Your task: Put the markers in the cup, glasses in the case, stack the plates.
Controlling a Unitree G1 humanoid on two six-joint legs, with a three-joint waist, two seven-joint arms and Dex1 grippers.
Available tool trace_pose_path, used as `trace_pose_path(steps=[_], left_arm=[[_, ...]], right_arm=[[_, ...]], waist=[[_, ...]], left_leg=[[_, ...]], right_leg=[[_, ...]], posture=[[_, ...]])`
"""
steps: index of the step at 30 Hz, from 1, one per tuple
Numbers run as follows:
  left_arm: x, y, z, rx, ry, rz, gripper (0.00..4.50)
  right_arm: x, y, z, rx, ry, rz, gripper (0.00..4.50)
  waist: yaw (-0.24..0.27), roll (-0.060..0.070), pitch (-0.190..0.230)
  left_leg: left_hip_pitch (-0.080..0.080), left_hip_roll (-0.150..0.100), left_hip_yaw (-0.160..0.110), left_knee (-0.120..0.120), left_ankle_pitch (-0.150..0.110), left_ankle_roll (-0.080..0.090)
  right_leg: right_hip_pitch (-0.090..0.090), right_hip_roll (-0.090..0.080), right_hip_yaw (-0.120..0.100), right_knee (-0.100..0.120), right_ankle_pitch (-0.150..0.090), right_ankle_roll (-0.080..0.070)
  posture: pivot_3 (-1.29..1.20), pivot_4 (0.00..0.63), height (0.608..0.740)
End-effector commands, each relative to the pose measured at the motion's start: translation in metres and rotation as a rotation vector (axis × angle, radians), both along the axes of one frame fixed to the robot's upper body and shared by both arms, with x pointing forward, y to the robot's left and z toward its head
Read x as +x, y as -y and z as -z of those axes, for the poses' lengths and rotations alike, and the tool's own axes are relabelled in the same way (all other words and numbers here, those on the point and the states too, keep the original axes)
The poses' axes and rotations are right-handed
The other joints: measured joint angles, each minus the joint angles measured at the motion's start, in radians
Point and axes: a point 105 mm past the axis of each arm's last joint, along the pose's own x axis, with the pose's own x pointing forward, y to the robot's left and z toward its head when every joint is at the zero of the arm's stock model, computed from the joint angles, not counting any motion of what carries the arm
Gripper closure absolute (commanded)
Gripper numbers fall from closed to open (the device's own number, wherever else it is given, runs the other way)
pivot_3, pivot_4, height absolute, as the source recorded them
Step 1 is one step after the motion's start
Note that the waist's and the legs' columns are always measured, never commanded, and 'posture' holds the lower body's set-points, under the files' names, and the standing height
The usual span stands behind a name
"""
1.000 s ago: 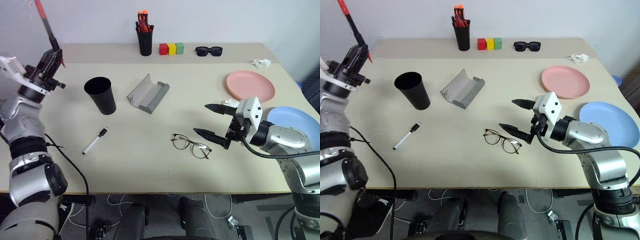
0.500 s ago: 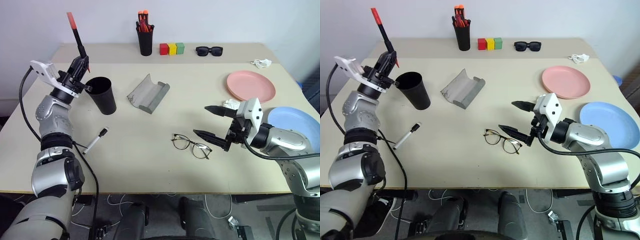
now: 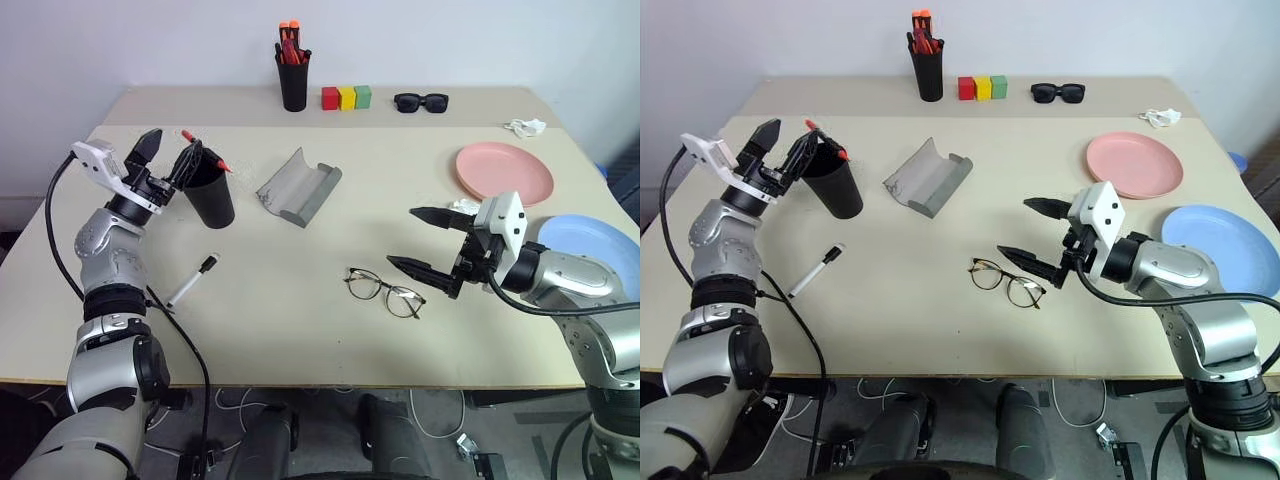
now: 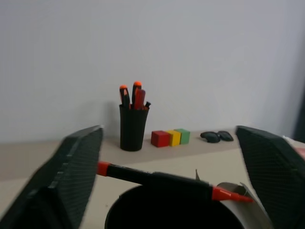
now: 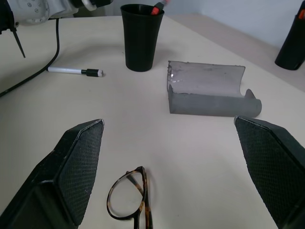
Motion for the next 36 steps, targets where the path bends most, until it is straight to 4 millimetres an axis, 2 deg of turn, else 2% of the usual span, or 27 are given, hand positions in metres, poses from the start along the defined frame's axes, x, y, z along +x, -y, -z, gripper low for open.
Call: trace_pose_path(steps=[1,25,29,32,36], left_arm=[[-0.007,-0.004,-0.019,0.021,0.058,0.003,0.06],[-0.011,0.006,-0.023,0.01,0.043,0.024,0.06],[-0.008,0.009,-0.026,0.006,-0.013,0.001,0.06],[-0.003,0.016,-0.018,0.018,-0.171,-0.035,0.06],[-0.012,0.028,-0.023,0.028,-0.244,-0.047,0.06]], right_arm=[[-0.001,-0.001,-0.01,0.001,0.054,-0.011,0.0],[-0.001,0.0,-0.008,-0.005,0.06,-0.002,0.0],[0.0,0.0,-0.009,-0.003,0.062,0.001,0.0],[0.001,0.0,-0.009,-0.001,0.061,0.005,0.0],[0.001,0.001,-0.008,-0.001,0.06,0.008,0.0]], waist=[[-0.001,0.0,0.0],[-0.002,0.0,0.0],[-0.002,0.0,0.0],[-0.003,0.0,0.0],[-0.004,0.0,0.0]], left_leg=[[0.0,0.0,0.0,0.0,0.0,0.0],[0.0,0.0,0.0,0.0,0.0,0.0],[0.0,0.0,0.0,0.0,0.0,0.0],[0.0,0.0,0.0,0.0,0.0,0.0],[0.0,0.0,0.0,0.0,0.0,0.0]], right_leg=[[0.0,0.0,0.0,0.0,0.0,0.0],[0.0,0.0,0.0,0.0,0.0,0.0],[0.0,0.0,0.0,0.0,0.0,0.0],[0.0,0.0,0.0,0.0,0.0,0.0],[0.0,0.0,0.0,0.0,0.0,0.0]], posture=[[0.0,0.15,0.74],[0.0,0.15,0.74],[0.0,0.15,0.74],[0.0,0.15,0.74],[0.0,0.15,0.74]])
